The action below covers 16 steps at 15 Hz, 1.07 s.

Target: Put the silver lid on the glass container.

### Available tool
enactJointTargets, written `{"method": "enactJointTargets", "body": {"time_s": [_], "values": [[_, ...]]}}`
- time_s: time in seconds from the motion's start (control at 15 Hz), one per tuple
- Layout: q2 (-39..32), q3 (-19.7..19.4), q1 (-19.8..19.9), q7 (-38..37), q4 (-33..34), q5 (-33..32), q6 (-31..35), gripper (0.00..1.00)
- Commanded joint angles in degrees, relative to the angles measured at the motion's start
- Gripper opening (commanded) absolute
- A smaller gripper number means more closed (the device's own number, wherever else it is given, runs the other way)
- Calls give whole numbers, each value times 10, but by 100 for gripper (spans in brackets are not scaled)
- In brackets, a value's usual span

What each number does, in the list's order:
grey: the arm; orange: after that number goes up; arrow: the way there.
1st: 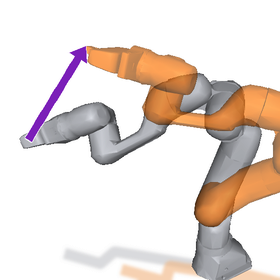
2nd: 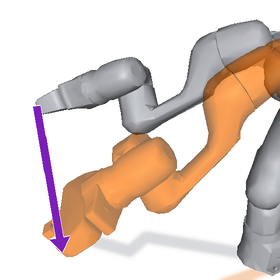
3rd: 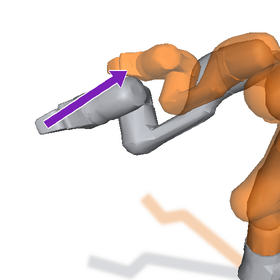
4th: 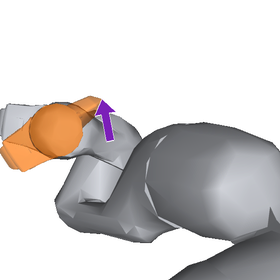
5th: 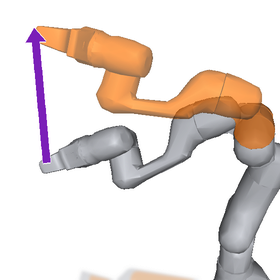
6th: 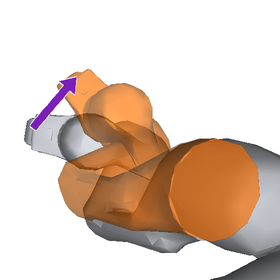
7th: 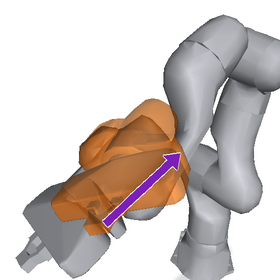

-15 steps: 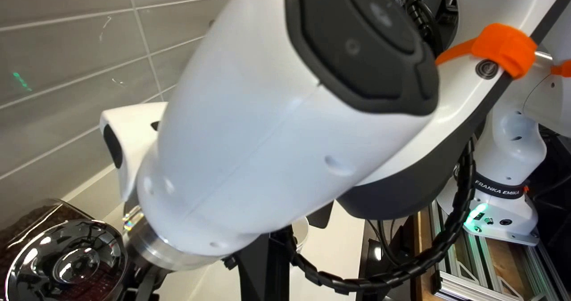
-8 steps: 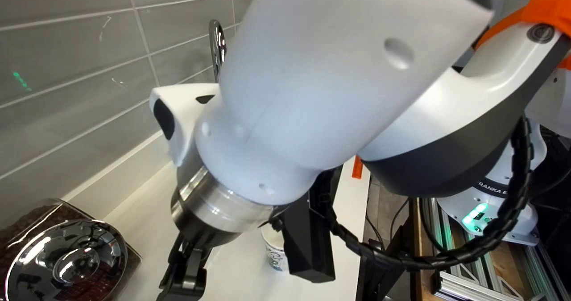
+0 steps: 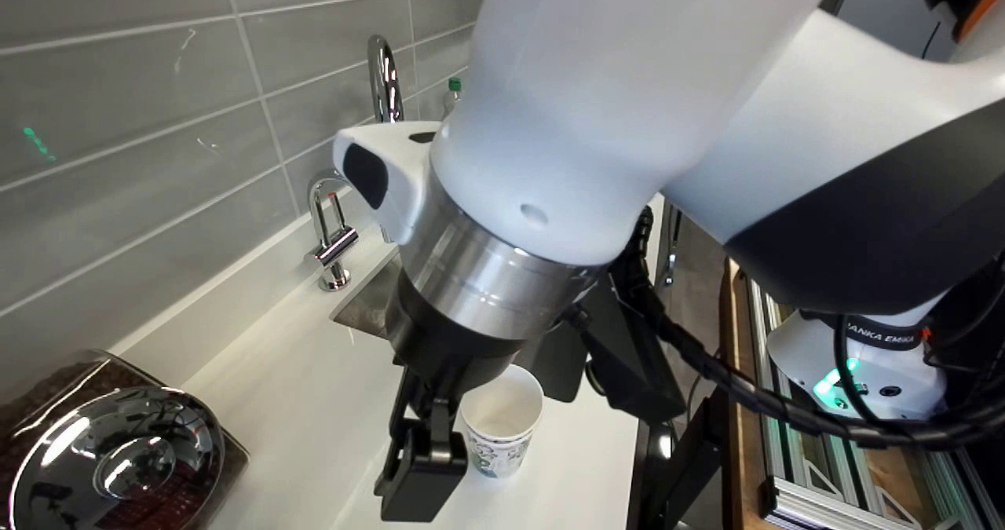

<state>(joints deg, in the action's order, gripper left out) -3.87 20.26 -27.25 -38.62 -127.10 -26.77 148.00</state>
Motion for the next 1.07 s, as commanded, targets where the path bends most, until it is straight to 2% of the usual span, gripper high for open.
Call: {"method": "enactJointTargets", "body": {"time_s": [0.0, 0.33, 1.0], "values": [[54, 16, 8, 81, -42, 78, -20, 100], [105, 30, 8, 142, -68, 132, -40, 100], [211, 46, 9, 160, -112, 208, -109, 100]]}}
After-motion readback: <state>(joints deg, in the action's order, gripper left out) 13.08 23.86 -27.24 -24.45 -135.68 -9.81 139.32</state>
